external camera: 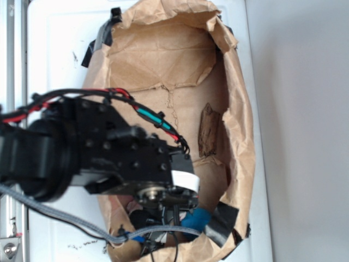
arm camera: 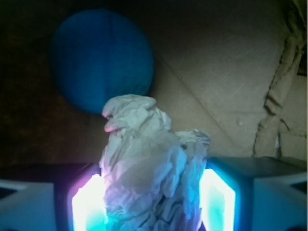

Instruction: Grab the white paper.

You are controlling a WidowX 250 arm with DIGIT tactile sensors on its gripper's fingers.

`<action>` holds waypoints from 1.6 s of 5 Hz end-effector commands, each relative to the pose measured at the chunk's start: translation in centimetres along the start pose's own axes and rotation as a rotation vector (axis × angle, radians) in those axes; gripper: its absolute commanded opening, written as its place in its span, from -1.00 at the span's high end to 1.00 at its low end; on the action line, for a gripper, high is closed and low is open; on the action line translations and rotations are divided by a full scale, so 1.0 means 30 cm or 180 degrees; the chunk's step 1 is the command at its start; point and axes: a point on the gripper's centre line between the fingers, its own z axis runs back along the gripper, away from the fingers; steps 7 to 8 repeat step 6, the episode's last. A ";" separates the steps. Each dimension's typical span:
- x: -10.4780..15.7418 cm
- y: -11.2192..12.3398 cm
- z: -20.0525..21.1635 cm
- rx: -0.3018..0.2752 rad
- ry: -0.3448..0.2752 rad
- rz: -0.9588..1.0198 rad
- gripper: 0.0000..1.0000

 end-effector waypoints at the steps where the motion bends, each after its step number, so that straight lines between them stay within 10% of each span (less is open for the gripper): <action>1: 0.008 0.090 0.234 -0.0273 -0.0470 0.0223 1.00; 2: 0.017 0.154 0.330 -0.0503 -0.0653 0.0444 1.00; 4: -0.004 0.199 0.483 0.0557 -0.1283 0.0880 1.00; 5: -0.011 0.241 0.556 0.0337 -0.1324 0.1060 1.00; 8: 0.009 0.221 0.524 0.0543 -0.1290 0.0961 1.00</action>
